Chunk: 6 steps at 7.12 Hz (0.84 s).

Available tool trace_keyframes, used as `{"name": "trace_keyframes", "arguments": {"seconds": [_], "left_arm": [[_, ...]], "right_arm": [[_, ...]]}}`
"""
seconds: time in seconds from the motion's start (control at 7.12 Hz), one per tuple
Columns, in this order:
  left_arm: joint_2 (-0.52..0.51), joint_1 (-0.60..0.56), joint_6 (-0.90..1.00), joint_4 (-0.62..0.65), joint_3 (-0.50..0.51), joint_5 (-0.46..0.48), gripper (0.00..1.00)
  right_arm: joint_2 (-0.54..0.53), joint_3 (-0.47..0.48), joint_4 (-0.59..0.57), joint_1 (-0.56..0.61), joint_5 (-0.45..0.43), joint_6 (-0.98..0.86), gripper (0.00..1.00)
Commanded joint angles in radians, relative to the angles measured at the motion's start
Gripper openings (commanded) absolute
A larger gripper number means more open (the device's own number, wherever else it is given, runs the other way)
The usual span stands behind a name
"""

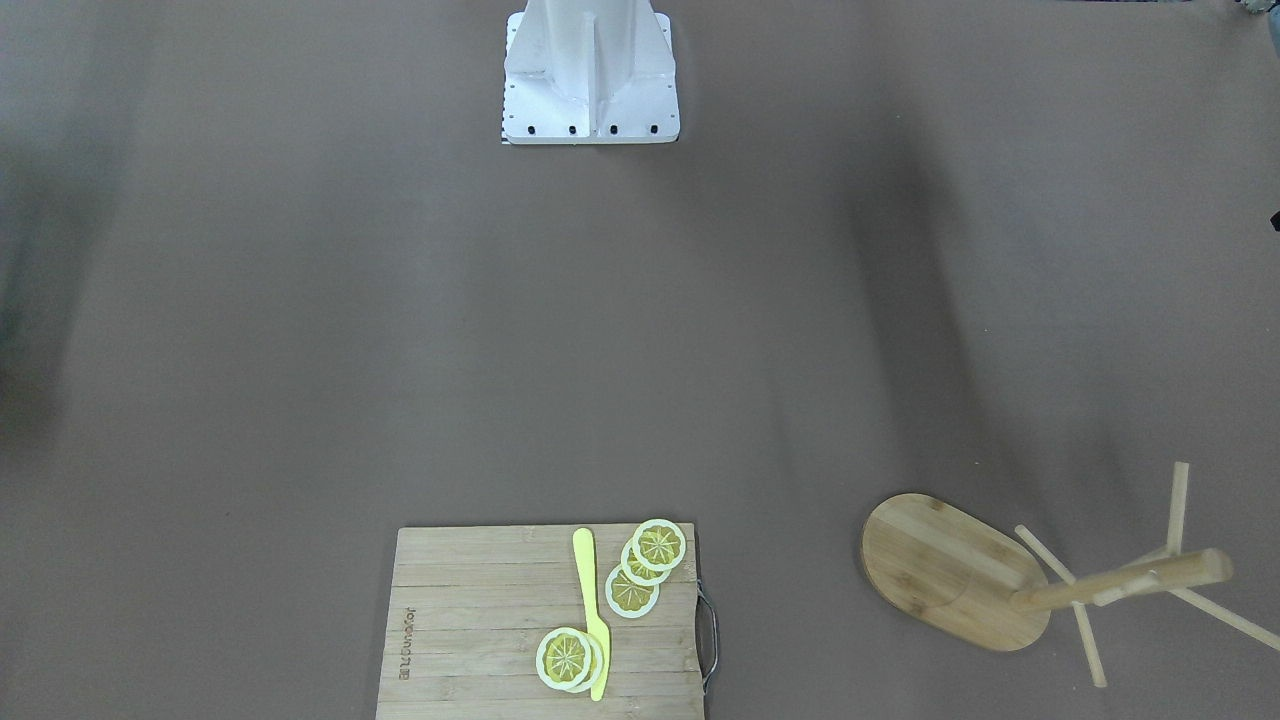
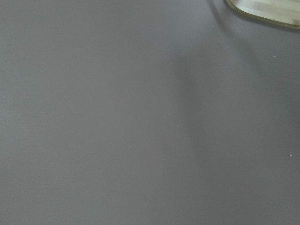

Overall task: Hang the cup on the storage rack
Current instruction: 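Lower the blue mug onto the table center with the right gripper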

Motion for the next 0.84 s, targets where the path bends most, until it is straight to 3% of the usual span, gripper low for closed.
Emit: {"name": "trace_keyframes", "arguments": {"seconds": [0.0, 0.14, 0.42, 0.7], "left_arm": [[-0.001, 0.001, 0.001, 0.000, -0.001, -0.002, 0.98], [-0.001, 0.001, 0.001, 0.000, -0.001, -0.003, 0.98], [-0.001, 0.001, 0.002, 0.002, 0.000, -0.003, 0.98], [-0.001, 0.001, 0.002, -0.011, 0.002, -0.015, 0.98]], "right_arm": [[0.048, 0.101, -0.085, -0.008, 0.033, 0.092, 0.00], [0.054, 0.211, -0.154, -0.053, 0.035, 0.183, 0.00], [0.085, 0.428, -0.170, -0.249, 0.058, 0.611, 0.00], [0.248, 0.475, -0.170, -0.461, -0.006, 1.026, 0.00]]}}
